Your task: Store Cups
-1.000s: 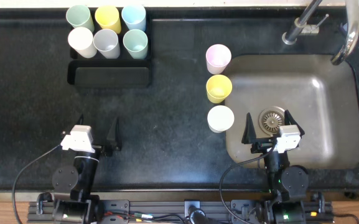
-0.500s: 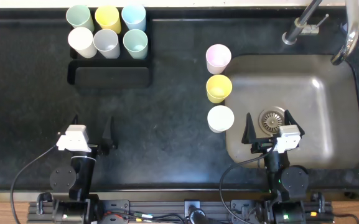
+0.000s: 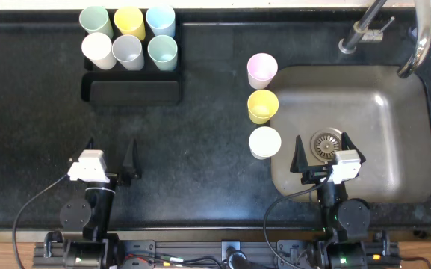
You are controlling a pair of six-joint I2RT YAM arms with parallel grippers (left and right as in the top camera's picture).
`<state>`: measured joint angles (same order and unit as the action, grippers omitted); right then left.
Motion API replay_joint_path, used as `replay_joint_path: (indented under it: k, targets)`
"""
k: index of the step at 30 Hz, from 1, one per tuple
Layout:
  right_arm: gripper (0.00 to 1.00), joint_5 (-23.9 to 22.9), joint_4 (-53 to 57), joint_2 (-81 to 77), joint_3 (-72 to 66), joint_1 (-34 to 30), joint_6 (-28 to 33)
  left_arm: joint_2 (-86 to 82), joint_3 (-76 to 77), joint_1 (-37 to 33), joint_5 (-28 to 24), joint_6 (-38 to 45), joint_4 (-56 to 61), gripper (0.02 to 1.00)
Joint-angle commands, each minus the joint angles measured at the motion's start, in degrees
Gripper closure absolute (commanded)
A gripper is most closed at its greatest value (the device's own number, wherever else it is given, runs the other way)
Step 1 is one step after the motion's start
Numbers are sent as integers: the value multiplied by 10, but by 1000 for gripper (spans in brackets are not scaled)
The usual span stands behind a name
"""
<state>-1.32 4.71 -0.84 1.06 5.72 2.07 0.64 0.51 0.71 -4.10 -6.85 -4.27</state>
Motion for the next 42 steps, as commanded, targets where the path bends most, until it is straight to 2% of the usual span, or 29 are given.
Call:
replay_joint_path:
  k: [1,18,22,27,35,42]
  targets:
    - [3,4,-3,6,-8,4,-4,-3,-1,-2,-3,9,-2,18]
    - [3,4,-3,6,-8,4,-4,-5,1,-2,-3,8,8,18]
    - [3,4,-3,6,-8,4,-4,11,59,-2,-4,-12,7,18]
    - [3,4,-3,6,-8,4,-4,166,269,11,-23,-28,-54,18]
    - [5,4,-3,6,-8,4,-4,505,706,106,-22,-50,-354,18]
    - [5,4,-3,6,-8,4,-4,779,1008,220,66,-161,-596,18]
